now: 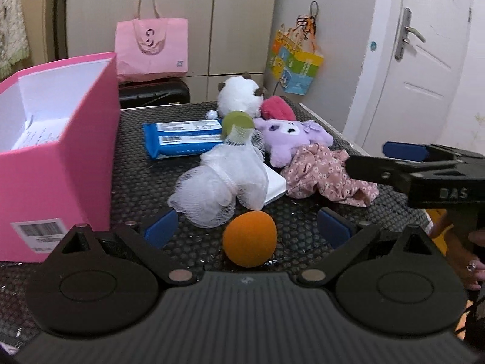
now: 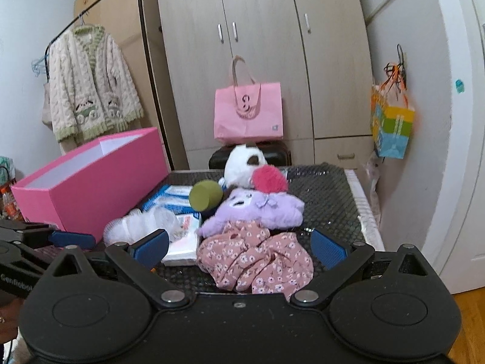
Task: Organize soft objects
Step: 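Grasp the orange sponge with the left gripper while the right gripper grasps the pink floral cloth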
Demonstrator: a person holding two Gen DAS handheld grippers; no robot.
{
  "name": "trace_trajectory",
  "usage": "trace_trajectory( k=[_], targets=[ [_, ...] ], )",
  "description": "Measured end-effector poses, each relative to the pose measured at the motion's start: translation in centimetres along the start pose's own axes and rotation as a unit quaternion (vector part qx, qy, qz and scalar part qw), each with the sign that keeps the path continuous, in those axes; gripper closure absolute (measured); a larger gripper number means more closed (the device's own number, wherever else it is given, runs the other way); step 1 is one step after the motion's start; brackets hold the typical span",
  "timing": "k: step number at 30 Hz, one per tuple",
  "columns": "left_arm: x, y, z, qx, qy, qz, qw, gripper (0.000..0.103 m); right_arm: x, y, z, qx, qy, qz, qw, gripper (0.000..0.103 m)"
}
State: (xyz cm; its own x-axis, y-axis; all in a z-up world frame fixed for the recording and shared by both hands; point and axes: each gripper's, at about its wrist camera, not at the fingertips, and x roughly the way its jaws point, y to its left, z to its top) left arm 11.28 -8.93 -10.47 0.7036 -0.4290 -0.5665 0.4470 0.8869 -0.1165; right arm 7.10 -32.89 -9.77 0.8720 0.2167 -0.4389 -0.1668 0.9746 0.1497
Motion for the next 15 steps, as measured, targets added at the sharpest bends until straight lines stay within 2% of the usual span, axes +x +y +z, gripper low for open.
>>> trace_trajectory(
  k=[4,8,9,12,15],
  targets=[
    [1.1,-0.2,-0.4,0.01,0.007,0.0,0.9999,0.016,1.4,-0.3,-0.4,0.002,0.01,-0.002,1.0,0.002],
    [1.7,-0.1,-0.8,0.011,0.022,0.0,0.9997,0.034,2.3,-0.2,-0.6,-0.007,0.012,-0.017,1.0,0.002],
    [1.9,-0.1,-1.0,0.013,0.027,-0.003,0.9995,0.035,2.5,-0.2,-0.6,-0.009,0.012,-0.019,1.0,0.002],
    [1.8,-0.4,-1.3,0.03,0.019,0.004,0.9994,0.042,3.1,-0.2,-0.7,-0.009,0.019,-0.021,1.0,0.003],
    [1.8,-0.6,-1.2,0.038,0.018,-0.005,0.9991,0.051,3.7,-0.4,-0.8,0.005,0.028,-0.018,0.999,0.003]
  ],
)
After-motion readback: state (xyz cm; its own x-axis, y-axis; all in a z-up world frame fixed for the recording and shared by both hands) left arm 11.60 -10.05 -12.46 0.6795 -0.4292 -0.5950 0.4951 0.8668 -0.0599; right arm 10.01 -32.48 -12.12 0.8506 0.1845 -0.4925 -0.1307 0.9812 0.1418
